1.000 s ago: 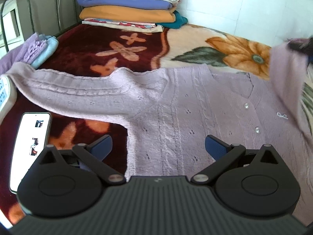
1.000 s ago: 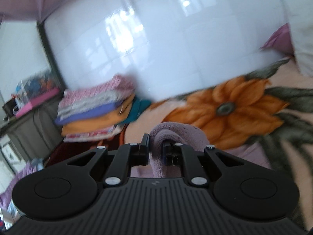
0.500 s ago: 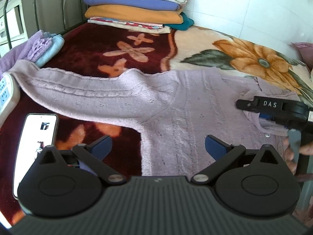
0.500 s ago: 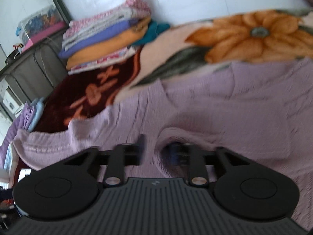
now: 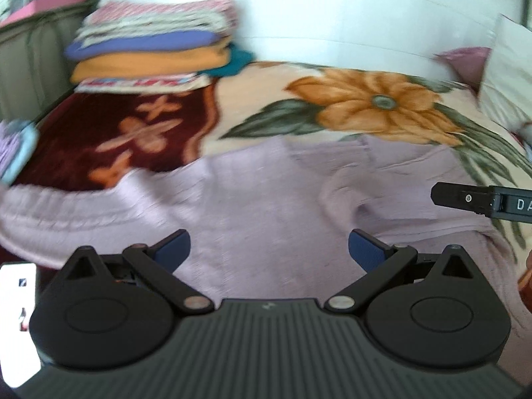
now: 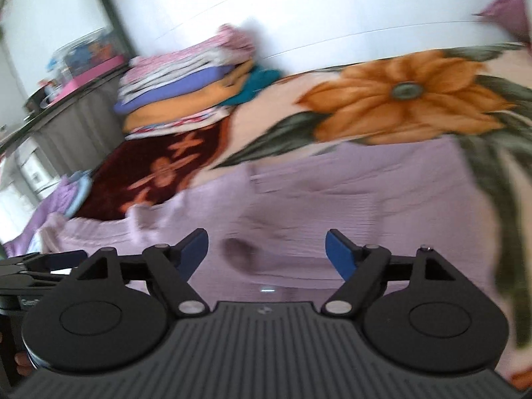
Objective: Fold small clothes
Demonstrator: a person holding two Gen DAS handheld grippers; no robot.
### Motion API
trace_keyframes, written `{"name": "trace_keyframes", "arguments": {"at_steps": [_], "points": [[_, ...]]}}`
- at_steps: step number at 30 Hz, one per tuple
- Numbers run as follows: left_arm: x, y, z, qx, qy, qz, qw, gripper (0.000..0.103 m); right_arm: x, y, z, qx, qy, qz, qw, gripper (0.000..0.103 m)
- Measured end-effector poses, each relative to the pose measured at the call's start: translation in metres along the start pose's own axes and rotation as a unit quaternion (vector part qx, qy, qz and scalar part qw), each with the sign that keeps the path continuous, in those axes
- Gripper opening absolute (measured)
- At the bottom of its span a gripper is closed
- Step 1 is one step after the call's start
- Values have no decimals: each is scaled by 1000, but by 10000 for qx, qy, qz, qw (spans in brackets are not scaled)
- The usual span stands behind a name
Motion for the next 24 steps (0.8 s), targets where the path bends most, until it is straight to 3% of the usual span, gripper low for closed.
{"name": "trace_keyframes", "arguments": {"at_steps": [5, 13, 17, 20, 24], "points": [[16, -18, -44, 520, 265, -126, 9982, 103, -23, -13, -50, 373, 500, -391, 9973, 83], [63, -24, -104, 955, 664, 17, 9932, 103, -32, -4, -106, 830, 811, -603, 9914, 83], [82, -23, -127, 1253, 839, 20, 9886, 95, -30, 1, -116, 796, 978, -718, 9894, 83], [92, -22, -141, 1427, 924, 58, 9854, 78, -29, 2, -123, 827, 1042, -774, 9881, 83], [106, -24, -154, 1650, 929, -37, 9819, 76, -25, 1, -133, 948, 1070, -788, 9866, 83]]}}
Point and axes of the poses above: each gripper's, at about its wrist camera, not at the fingertips, and x roughly the way its jaws point, z to its left, y to its underside, the point moved 6 cm from there along x, roughly the way its jaws point, and after that the axes turned 11 degrees about x, right-handed, at the moved point
